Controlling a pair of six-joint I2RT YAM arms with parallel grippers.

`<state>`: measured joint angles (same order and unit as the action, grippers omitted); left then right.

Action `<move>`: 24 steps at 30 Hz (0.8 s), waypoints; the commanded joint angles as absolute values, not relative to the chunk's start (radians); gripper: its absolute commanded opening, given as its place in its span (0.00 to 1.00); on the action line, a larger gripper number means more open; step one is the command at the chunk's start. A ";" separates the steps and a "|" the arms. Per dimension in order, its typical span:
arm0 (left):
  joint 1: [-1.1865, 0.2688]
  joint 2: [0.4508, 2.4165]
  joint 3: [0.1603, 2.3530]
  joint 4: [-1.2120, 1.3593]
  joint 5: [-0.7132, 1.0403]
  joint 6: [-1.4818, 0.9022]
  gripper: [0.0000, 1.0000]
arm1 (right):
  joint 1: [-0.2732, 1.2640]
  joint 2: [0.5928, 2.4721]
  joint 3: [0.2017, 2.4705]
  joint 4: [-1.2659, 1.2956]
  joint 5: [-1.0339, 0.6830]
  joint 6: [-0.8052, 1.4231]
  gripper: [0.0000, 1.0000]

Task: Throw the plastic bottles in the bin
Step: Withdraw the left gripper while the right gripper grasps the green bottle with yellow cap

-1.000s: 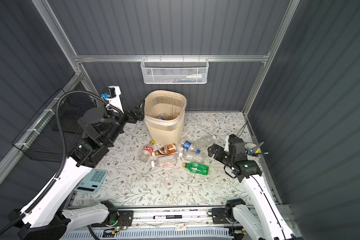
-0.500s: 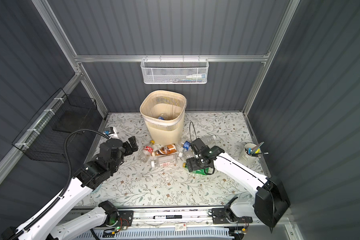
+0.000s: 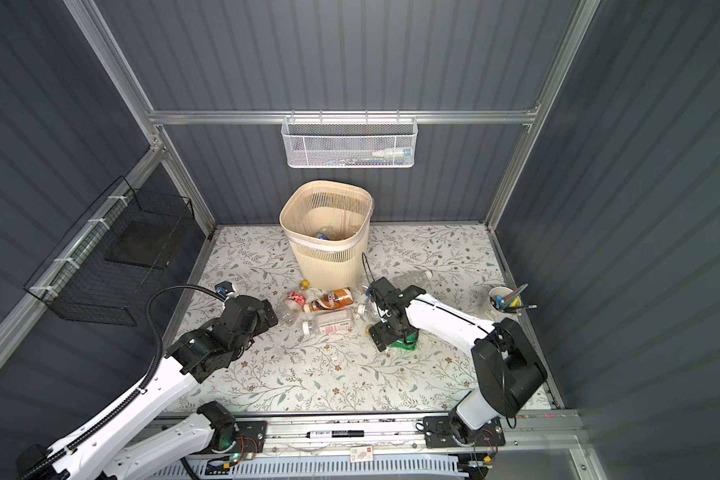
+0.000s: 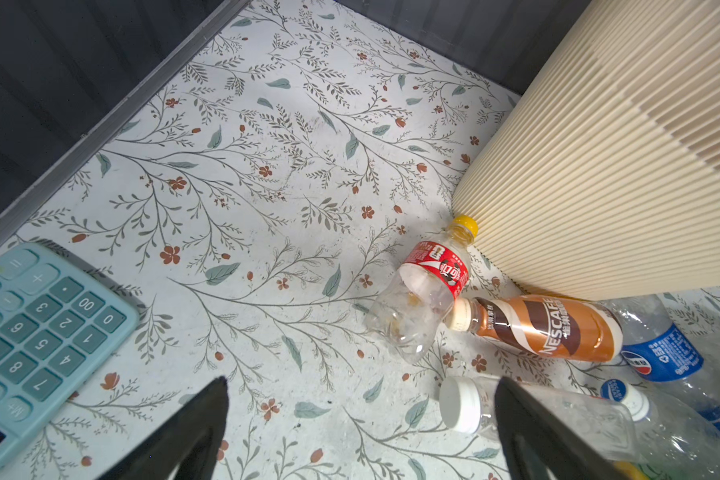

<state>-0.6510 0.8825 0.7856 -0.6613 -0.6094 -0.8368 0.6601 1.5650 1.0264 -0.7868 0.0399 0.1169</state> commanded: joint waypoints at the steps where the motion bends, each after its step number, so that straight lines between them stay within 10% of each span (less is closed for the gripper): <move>1: -0.644 0.866 0.768 -0.695 -0.597 -0.871 1.00 | 0.665 1.607 1.055 -0.813 0.037 0.071 0.92; 24: -0.644 0.879 0.767 -0.686 -0.546 -0.839 1.00 | 0.729 1.707 1.044 -0.815 0.072 0.139 0.71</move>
<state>-0.6510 0.8772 0.7738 -0.6731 -0.5560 -0.8494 0.7162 1.6787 1.0748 -0.7555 0.1246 0.1078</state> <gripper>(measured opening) 0.996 0.715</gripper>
